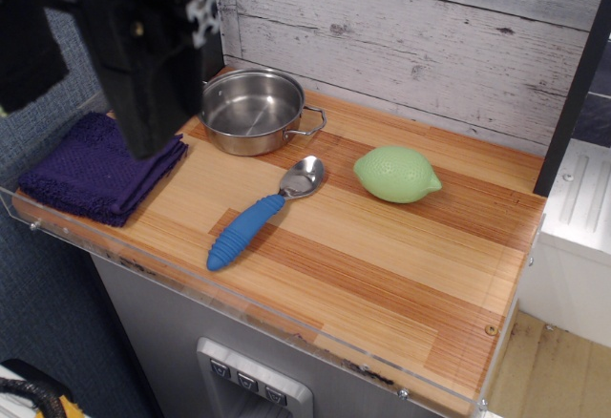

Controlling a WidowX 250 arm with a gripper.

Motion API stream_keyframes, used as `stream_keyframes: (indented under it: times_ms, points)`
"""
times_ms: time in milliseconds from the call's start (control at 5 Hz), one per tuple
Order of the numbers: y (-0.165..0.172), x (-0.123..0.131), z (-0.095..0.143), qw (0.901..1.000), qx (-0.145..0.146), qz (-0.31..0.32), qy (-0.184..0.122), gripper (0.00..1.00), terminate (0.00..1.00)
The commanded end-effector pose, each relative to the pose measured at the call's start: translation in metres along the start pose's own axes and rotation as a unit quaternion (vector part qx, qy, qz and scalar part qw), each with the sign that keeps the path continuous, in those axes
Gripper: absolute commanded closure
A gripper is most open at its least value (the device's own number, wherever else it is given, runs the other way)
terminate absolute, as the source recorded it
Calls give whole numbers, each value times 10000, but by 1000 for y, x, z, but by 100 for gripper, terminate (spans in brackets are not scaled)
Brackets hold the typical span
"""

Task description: Put the pear into the pot.

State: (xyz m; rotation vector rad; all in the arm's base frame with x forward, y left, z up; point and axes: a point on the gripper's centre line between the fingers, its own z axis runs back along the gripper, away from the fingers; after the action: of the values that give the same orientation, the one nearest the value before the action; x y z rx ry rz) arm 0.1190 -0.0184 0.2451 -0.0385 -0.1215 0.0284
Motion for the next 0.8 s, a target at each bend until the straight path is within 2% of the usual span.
stream_keyframes:
  times_ms: [0,400,600]
  points:
    - [0,0,0,10000,0,0,0,0,0]
    - [21,52,-32,9985,-349,422,33,0,0]
    - [25,83,-54,9974,-694,196,-29,0,0]
